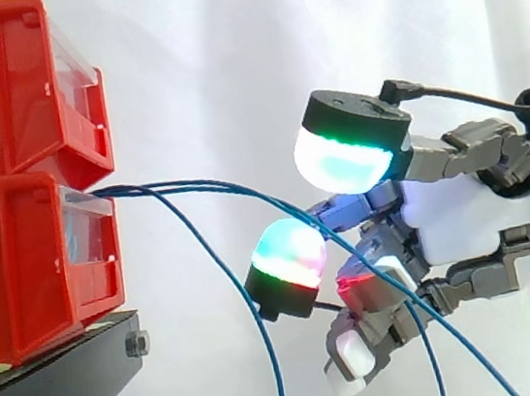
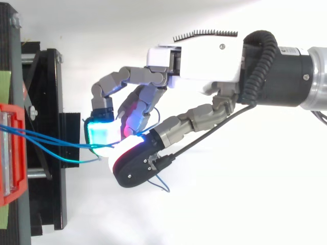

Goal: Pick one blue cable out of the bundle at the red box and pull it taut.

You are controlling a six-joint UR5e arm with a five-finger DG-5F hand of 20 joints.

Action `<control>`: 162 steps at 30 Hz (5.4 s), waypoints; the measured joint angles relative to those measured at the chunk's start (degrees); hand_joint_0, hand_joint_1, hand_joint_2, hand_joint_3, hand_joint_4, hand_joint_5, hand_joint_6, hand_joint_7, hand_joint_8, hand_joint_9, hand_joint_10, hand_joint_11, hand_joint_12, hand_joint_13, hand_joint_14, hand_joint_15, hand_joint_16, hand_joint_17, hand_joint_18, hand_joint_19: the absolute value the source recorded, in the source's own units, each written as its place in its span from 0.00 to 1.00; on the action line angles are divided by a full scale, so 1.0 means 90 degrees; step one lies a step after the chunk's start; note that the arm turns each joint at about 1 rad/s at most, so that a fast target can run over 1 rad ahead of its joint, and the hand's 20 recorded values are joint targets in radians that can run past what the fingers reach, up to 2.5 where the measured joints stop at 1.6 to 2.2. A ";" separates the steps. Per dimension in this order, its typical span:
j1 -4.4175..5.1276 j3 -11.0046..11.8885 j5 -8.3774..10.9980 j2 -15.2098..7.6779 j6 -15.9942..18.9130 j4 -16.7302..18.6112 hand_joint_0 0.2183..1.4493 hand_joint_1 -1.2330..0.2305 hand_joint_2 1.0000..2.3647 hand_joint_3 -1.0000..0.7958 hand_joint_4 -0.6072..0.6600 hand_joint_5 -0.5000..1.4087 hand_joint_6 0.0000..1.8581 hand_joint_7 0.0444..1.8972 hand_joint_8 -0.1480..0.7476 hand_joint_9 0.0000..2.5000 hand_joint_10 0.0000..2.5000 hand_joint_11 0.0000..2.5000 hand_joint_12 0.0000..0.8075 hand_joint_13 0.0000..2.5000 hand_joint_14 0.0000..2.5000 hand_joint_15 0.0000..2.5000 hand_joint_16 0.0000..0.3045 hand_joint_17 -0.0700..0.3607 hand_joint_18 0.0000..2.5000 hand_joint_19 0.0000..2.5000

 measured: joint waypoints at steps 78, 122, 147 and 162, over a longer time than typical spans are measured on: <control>0.0003 0.0175 0.0028 0.0007 -0.0055 -0.0026 0.25 0.40 0.00 0.28 0.61 0.19 0.44 0.49 0.59 0.49 0.00 0.54 0.48 0.35 0.01 0.23 0.18 0.44 0.27 0.18; 0.0003 0.0176 0.0025 0.0007 -0.0119 -0.0026 0.29 0.34 0.01 0.49 0.58 0.21 0.48 0.54 0.61 0.50 0.00 0.56 0.51 0.36 0.01 0.23 0.20 0.49 0.31 0.18; 0.0004 0.0175 0.0030 0.0007 -0.0119 -0.0026 0.25 0.39 0.00 0.28 0.59 0.20 0.47 0.53 0.57 0.49 0.00 0.55 0.47 0.35 0.01 0.23 0.18 0.45 0.28 0.19; 0.0003 0.0175 0.0030 0.0007 -0.0119 -0.0026 0.30 0.30 0.01 0.50 0.57 0.21 0.49 0.54 0.60 0.51 0.00 0.57 0.50 0.37 0.01 0.23 0.20 0.48 0.31 0.17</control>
